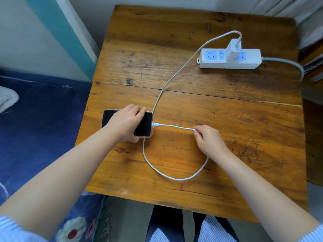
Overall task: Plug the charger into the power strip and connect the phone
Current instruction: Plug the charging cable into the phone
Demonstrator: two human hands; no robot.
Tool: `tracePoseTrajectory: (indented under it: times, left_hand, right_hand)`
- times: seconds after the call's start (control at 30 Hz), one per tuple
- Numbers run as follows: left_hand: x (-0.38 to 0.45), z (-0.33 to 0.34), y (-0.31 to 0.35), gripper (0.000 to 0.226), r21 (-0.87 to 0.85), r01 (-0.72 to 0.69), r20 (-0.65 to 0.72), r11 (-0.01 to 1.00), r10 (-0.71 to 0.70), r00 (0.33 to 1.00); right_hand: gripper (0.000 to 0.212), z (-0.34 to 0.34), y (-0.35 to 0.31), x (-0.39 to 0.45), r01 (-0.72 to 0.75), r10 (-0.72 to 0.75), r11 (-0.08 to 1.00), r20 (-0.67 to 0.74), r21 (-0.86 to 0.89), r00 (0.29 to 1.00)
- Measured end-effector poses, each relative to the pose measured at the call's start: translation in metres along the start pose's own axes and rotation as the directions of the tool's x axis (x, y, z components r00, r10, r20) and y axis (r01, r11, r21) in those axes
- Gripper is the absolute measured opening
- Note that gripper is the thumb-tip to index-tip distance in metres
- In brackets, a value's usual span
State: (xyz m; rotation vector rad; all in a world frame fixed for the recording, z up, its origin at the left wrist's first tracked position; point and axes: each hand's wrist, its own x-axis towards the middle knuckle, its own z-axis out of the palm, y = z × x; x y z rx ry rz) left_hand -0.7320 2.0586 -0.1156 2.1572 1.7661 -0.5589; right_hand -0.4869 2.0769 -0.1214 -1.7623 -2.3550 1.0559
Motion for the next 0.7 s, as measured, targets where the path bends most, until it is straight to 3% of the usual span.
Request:
tracePoseTrajectory:
  times: [0.23, 0.47, 0.6, 0.7]
  left_hand:
    - [0.036, -0.006, 0.01, 0.104, 0.056, 0.004, 0.019, 0.998, -0.005, 1.0]
    - [0.051, -0.014, 0.012, 0.104, 0.049, -0.009, 0.036, 0.999, 0.007, 0.999]
    - [0.044, -0.01, 0.012, 0.097, 0.053, -0.006, 0.019, 0.999, 0.005, 1.0]
    - [0.029, 0.0, 0.019, 0.087, -0.035, 0.013, -0.022, 0.999, -0.014, 1.0]
  right_hand:
    - [0.025, 0.001, 0.014, 0.008, -0.109, 0.109, 0.994, -0.1, 0.005, 0.989]
    - [0.026, 0.002, 0.02, 0.012, -0.124, 0.129, 0.992, -0.195, 0.034, 0.972]
    - [0.026, 0.004, 0.022, 0.011, -0.116, 0.119, 0.993, -0.206, 0.027, 0.971]
    - [0.027, 0.007, 0.022, 0.008, -0.126, 0.129, 0.992, -0.213, 0.031, 0.969]
